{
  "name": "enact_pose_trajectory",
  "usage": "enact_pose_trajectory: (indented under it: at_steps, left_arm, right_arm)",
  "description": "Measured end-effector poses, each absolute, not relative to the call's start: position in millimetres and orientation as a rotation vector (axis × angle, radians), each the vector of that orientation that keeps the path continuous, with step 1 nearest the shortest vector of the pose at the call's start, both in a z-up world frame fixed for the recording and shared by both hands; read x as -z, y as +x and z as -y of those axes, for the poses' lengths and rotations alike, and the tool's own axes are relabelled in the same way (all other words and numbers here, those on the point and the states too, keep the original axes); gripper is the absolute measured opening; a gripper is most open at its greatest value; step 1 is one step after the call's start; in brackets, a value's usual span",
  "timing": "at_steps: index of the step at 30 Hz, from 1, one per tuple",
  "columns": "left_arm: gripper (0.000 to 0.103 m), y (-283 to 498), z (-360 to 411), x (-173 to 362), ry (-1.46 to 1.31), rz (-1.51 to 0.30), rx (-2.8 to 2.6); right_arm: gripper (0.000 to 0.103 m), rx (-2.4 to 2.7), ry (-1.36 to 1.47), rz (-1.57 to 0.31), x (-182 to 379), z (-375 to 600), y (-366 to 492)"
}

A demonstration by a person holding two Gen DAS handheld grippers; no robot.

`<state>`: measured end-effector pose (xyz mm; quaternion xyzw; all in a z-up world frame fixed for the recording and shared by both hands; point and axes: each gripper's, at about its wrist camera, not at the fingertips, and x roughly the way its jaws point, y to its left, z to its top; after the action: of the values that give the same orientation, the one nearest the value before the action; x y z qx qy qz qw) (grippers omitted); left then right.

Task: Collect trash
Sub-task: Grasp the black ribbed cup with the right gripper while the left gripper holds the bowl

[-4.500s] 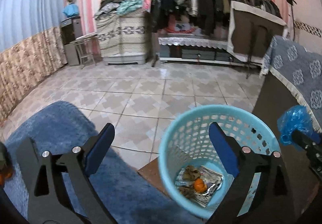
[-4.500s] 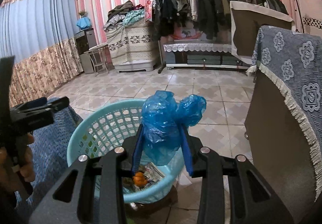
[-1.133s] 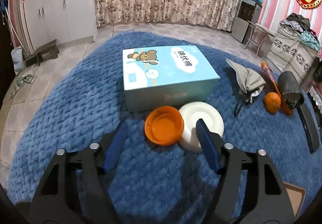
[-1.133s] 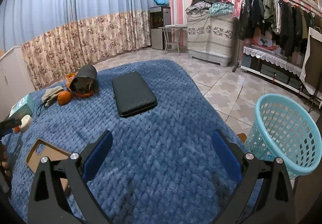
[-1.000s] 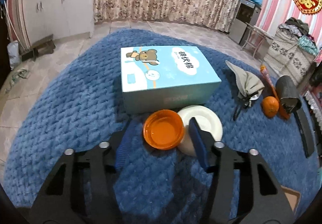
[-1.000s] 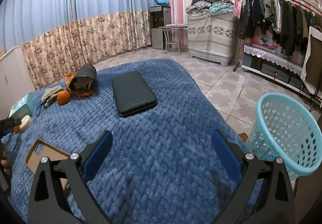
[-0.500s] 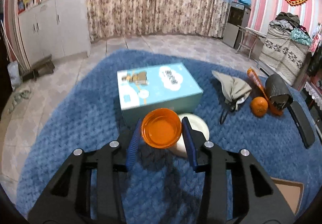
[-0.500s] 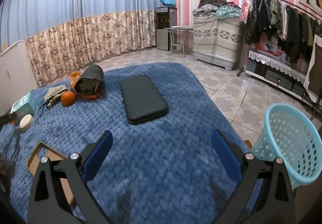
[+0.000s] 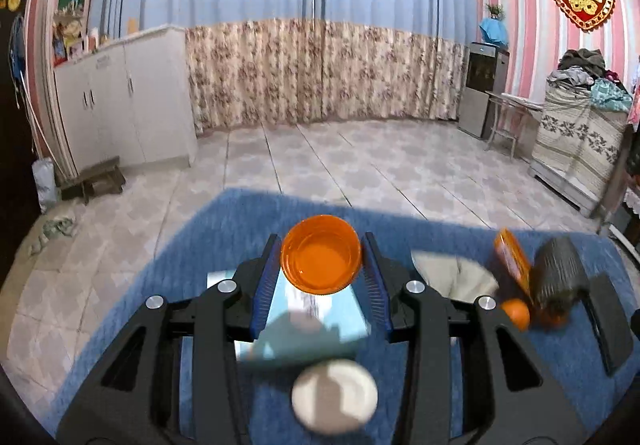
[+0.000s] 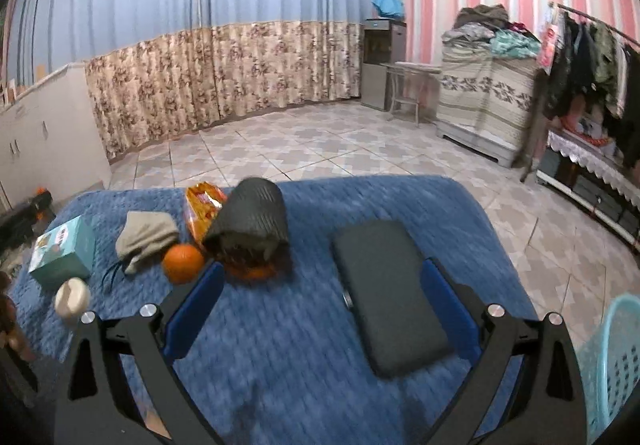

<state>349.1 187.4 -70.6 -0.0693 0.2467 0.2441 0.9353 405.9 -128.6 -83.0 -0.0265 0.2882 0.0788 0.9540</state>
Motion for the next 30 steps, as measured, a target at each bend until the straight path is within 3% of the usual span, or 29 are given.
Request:
enact_pose_trajectory:
  at_steps: [16,18,20,25,30]
  left_arm:
    - [0.040,374,-202,91,-0.146,-0.564,-0.520]
    - [0.040,374,-201,93,-0.143,-0.568,-0.522]
    - [0.040,375,-199,93,-0.142,-0.573,-0.520]
    - [0.040,371,-186,88,-0.106,-0.573,-0.519]
    - [0.040,359,-157,74,-0.053,-0.558,-0.472]
  right_arm:
    - [0.096,-0.237,-0.134,-0.757,119,50,508]
    - [0.093,-0.257,-0.137,-0.754,121,47,507]
    - [0.075,-0.294,-0.151,-0.761,124,46,505]
    - [0.074,-0.313,-0.153,-0.704,114,62,484]
    - [0.074,-0.295,-0.066,-0.588,67,115,429]
